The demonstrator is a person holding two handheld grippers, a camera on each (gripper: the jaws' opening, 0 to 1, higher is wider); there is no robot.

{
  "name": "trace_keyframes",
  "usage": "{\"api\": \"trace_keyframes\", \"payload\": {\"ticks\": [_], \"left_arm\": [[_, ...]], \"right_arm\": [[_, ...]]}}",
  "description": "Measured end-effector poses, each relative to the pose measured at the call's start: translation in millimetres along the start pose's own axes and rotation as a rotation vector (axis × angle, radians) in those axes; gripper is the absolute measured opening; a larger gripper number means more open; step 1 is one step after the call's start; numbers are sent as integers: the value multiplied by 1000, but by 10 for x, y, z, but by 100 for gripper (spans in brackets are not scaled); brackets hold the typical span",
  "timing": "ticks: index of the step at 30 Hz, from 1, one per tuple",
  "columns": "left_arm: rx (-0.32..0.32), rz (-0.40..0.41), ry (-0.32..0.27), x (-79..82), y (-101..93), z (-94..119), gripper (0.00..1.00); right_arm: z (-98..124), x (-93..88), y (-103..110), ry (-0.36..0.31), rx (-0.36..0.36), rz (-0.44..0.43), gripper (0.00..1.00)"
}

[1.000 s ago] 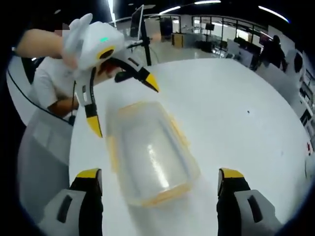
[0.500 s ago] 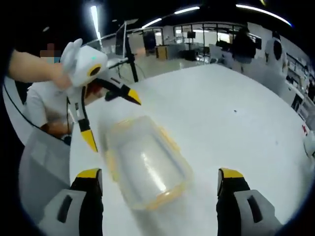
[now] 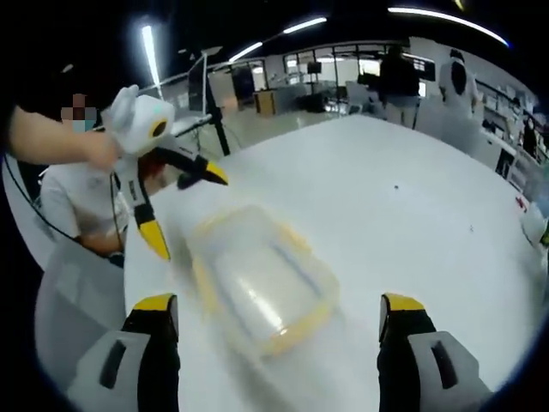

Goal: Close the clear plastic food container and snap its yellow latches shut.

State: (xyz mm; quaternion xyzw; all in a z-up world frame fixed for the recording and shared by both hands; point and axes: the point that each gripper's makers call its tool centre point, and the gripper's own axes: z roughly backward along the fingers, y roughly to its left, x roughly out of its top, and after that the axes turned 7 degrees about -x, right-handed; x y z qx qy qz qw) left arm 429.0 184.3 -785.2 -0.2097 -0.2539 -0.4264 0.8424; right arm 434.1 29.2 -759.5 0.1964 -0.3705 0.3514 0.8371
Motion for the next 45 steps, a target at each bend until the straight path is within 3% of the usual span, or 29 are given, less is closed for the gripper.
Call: {"api": "trace_keyframes", "payload": {"ticks": [14, 18, 26, 36, 40, 45], "left_arm": [[9, 110, -77, -46, -1, 105, 99], [-16, 223, -146, 4, -20, 139, 99], [4, 225, -149, -62, 57, 140, 99], [-21, 253, -198, -114, -27, 155, 99], [-54, 302, -291, -49, -72, 220, 99], [-47, 296, -310, -89, -76, 270, 99]], "right_arm": [[119, 7, -44, -57, -48, -90, 98], [142, -33, -16, -61, -48, -103, 98], [208, -98, -95, -74, -56, -142, 98], [298, -131, -104, -116, -65, -213, 98], [343, -159, -77, -133, -68, -231, 98], [386, -207, -36, -142, -71, -246, 98]]}}
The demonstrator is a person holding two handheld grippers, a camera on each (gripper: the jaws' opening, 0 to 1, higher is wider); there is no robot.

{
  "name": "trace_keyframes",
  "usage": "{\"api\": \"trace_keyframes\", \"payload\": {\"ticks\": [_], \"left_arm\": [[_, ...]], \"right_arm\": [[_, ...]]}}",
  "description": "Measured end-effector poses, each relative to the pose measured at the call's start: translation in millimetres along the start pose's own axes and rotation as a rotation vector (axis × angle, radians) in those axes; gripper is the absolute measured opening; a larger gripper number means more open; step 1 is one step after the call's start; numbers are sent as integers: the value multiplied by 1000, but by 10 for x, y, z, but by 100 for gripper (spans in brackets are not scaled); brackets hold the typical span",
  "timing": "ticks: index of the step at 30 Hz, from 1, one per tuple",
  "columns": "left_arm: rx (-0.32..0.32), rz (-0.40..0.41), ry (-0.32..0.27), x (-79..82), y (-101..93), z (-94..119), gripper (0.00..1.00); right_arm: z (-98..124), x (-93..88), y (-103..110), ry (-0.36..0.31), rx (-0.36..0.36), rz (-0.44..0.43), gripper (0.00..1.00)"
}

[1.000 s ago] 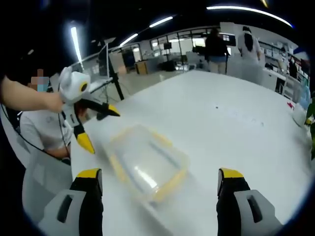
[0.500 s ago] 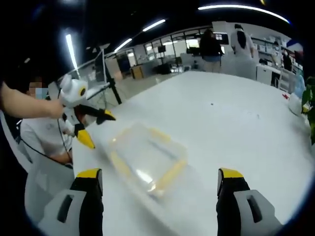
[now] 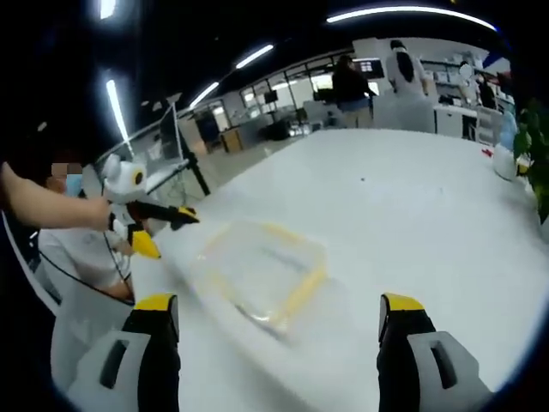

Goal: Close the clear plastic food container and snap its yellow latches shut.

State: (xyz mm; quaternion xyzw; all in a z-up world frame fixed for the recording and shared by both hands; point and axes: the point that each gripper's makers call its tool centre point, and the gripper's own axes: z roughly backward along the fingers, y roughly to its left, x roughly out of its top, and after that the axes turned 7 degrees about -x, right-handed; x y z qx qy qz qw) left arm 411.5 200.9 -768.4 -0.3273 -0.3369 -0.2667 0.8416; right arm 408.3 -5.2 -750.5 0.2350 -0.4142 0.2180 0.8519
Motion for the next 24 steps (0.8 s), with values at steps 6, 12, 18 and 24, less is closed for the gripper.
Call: {"api": "trace_keyframes", "payload": {"ticks": [6, 12, 18, 24], "left_arm": [[-2, 15, -9, -105, -23, 38, 99], [0, 32, -47, -170, -53, 104, 99], [6, 52, -67, -264, -61, 154, 98], [16, 76, -97, -322, -75, 203, 98]], "right_arm": [[51, -35, -4, -14, -10, -18, 98], [130, -45, 39, -33, -13, -31, 97], [179, -115, 62, -48, -17, -46, 97], [234, -165, 95, -65, -22, -55, 97]]}}
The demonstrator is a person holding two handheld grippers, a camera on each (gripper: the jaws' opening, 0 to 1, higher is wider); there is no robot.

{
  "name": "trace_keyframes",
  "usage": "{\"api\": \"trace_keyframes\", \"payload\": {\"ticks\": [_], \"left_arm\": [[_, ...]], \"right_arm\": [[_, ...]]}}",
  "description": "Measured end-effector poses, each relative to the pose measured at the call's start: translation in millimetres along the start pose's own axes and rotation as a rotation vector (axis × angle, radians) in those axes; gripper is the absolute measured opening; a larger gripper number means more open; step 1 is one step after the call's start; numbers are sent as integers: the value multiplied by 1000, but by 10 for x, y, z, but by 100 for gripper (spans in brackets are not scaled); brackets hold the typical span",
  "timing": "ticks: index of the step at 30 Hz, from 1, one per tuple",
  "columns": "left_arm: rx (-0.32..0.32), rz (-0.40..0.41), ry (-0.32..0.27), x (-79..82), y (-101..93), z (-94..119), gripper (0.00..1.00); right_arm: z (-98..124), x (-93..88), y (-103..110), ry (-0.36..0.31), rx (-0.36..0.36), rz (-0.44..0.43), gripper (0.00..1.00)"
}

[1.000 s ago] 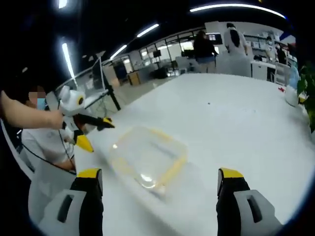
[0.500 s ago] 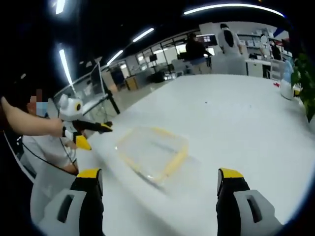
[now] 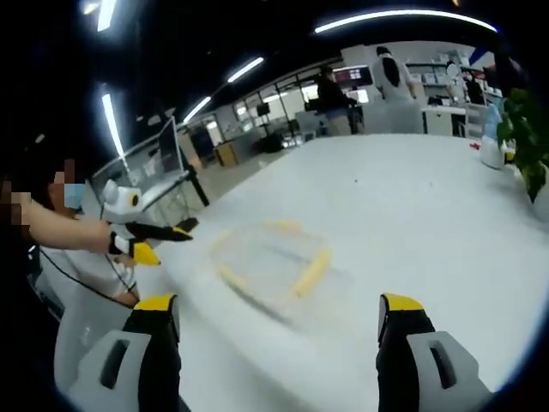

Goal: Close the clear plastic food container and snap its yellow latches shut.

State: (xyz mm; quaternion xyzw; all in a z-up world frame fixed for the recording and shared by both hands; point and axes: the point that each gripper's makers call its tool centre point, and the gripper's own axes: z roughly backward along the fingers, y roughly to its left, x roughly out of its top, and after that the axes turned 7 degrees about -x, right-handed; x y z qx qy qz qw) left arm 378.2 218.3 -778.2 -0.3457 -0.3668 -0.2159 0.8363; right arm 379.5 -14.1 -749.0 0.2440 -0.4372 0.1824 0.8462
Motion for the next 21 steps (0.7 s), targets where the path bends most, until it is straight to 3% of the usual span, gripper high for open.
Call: {"api": "trace_keyframes", "payload": {"ticks": [21], "left_arm": [[17, 2, -30, -157, -70, 172, 95]], "right_arm": [[190, -120, 55, -27, -16, -25, 96]]}}
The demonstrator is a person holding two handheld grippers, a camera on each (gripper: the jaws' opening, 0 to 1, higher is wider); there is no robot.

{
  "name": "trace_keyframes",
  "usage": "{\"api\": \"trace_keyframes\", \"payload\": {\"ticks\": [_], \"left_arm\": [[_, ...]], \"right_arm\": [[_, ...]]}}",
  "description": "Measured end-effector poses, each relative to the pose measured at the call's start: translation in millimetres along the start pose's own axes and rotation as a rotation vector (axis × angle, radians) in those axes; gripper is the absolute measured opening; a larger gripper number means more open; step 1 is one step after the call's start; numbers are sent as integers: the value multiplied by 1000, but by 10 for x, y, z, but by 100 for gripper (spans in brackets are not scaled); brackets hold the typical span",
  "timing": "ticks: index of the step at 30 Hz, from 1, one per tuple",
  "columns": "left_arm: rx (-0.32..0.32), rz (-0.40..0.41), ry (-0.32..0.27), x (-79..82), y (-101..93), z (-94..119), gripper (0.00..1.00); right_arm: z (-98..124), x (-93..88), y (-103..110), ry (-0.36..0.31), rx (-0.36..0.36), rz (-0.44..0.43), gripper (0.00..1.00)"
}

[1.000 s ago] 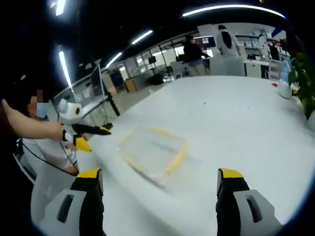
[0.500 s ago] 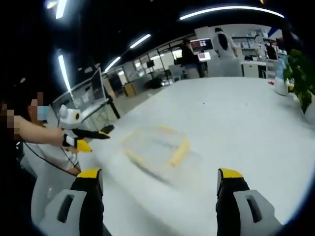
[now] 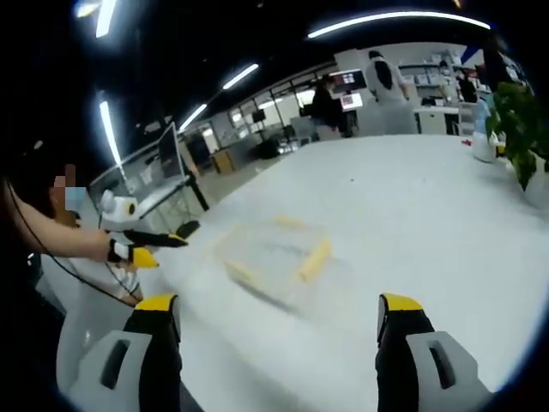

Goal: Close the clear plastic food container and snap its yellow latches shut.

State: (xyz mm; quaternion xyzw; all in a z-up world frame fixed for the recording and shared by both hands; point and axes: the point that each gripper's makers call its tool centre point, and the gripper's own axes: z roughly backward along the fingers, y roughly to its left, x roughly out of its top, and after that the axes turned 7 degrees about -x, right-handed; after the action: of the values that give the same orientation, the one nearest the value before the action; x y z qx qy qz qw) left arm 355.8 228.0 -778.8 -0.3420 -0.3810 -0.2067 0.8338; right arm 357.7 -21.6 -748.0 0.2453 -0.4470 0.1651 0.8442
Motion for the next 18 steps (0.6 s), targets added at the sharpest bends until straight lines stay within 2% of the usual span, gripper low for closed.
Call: {"api": "trace_keyframes", "payload": {"ticks": [12, 18], "left_arm": [[14, 16, -14, -137, -96, 104, 94], [31, 30, -29, -172, -76, 161, 94]], "right_arm": [[135, -123, 31, -11, -1, -23, 96], [183, -164, 35, -10, -5, -28, 96]]}}
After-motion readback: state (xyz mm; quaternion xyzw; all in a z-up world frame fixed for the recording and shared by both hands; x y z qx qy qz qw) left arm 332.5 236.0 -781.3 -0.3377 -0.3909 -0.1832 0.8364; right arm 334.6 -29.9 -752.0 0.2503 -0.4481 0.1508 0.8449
